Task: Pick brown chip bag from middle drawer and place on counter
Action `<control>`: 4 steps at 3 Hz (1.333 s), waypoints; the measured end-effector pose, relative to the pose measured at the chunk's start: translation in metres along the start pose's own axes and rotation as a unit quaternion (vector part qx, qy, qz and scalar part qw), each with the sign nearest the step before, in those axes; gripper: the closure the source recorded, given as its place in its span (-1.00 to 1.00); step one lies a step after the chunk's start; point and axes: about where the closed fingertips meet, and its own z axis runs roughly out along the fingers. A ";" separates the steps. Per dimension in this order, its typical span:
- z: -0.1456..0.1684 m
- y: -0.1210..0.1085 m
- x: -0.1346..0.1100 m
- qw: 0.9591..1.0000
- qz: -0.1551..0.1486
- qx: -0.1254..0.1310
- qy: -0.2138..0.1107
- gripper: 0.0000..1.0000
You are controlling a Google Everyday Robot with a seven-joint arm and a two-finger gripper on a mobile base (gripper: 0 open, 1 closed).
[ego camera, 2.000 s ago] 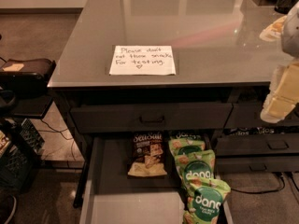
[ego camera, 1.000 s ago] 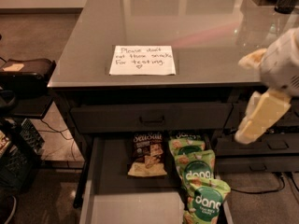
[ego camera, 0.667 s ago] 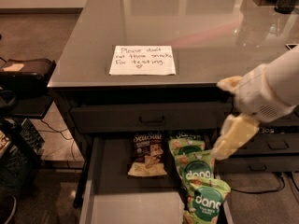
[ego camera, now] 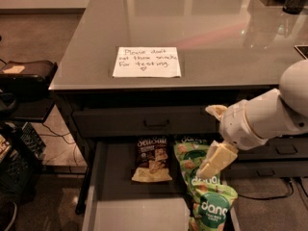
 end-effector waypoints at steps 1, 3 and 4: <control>0.027 -0.008 0.013 1.000 -0.010 0.016 0.000 -1.00; 0.117 -0.040 0.047 0.998 -0.014 0.055 0.012 -1.00; 0.173 -0.044 0.072 0.999 0.005 0.025 0.024 -1.00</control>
Offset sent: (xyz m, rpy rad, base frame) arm 0.0628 0.0097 -0.1225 -0.0500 -0.1536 -0.0603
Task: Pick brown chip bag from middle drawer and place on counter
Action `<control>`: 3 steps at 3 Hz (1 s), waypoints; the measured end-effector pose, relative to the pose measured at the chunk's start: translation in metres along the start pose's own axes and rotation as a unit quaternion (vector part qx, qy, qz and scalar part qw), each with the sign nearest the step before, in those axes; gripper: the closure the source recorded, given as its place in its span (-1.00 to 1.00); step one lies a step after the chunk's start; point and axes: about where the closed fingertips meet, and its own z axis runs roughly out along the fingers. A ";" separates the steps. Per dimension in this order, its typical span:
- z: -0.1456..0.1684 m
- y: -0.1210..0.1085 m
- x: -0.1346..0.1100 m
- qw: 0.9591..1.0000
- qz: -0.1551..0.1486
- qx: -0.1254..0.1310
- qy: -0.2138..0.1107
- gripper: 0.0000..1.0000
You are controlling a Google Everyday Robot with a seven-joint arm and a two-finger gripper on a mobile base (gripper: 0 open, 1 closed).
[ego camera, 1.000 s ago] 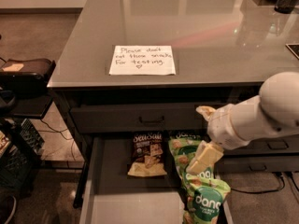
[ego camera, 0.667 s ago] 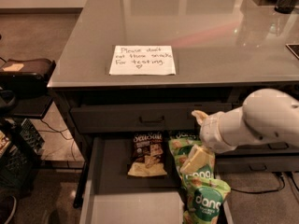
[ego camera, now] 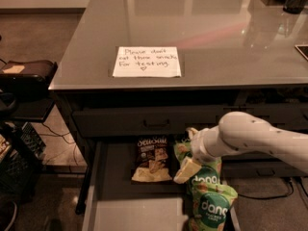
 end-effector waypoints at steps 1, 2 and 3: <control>0.044 0.010 0.011 0.999 0.012 -0.050 0.002 -1.00; 0.050 0.013 0.014 0.998 0.015 -0.055 0.002 -1.00; 0.061 0.016 0.025 0.998 0.018 -0.058 -0.001 -1.00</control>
Offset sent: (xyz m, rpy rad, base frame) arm 0.0006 0.0111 -0.0323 0.0175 0.0666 0.0232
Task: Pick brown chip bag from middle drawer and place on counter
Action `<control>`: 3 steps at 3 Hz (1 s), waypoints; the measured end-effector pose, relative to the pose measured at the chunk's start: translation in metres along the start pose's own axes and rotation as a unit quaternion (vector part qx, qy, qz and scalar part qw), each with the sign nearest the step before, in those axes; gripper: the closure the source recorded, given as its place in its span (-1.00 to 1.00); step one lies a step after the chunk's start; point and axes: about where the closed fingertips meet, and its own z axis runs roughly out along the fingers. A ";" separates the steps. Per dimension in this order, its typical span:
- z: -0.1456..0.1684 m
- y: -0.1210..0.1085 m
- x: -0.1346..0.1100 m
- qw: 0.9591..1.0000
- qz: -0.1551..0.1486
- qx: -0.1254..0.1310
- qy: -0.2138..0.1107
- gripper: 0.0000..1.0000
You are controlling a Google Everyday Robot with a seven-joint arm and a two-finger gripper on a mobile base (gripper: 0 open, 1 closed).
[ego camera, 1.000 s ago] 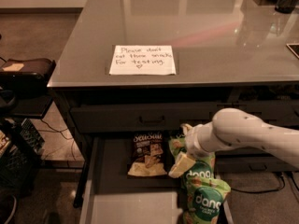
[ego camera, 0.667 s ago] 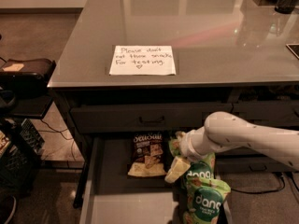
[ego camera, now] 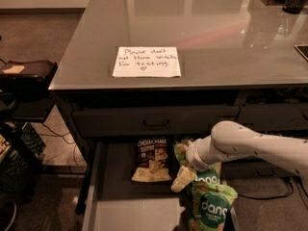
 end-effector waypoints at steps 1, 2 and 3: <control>0.030 -0.003 0.009 1.000 -0.010 0.004 -0.009 -1.00; 0.062 -0.009 0.008 1.000 -0.018 0.007 -0.022 -1.00; 0.089 -0.011 0.001 0.999 -0.031 0.010 -0.031 -1.00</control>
Offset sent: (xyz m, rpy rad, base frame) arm 0.0313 0.0398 -0.0878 0.0568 -0.0712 0.0294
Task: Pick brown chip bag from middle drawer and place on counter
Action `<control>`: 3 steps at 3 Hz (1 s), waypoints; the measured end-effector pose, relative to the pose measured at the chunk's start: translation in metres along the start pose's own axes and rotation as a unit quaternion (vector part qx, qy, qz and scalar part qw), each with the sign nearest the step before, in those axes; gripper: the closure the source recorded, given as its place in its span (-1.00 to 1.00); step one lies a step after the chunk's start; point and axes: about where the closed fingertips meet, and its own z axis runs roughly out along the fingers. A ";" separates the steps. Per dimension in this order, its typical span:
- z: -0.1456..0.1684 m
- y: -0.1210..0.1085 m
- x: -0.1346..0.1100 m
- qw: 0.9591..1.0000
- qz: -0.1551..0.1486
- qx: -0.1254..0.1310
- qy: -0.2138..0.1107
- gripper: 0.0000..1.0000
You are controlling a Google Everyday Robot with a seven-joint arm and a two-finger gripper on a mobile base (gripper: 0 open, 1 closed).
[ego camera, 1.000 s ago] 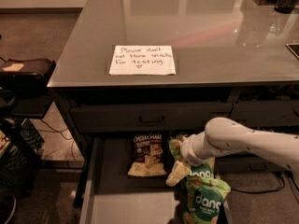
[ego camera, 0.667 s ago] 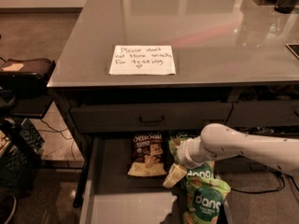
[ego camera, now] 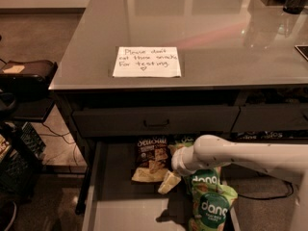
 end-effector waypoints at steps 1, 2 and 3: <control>0.025 -0.003 -0.004 1.000 -0.013 0.005 0.000 -1.00; 0.048 -0.009 -0.004 0.999 -0.036 0.017 0.011 -1.00; 0.064 -0.020 -0.001 0.998 -0.048 0.029 0.021 -1.00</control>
Offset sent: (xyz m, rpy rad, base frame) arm 0.0337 0.0379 -0.0539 -0.0852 -0.1155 0.0602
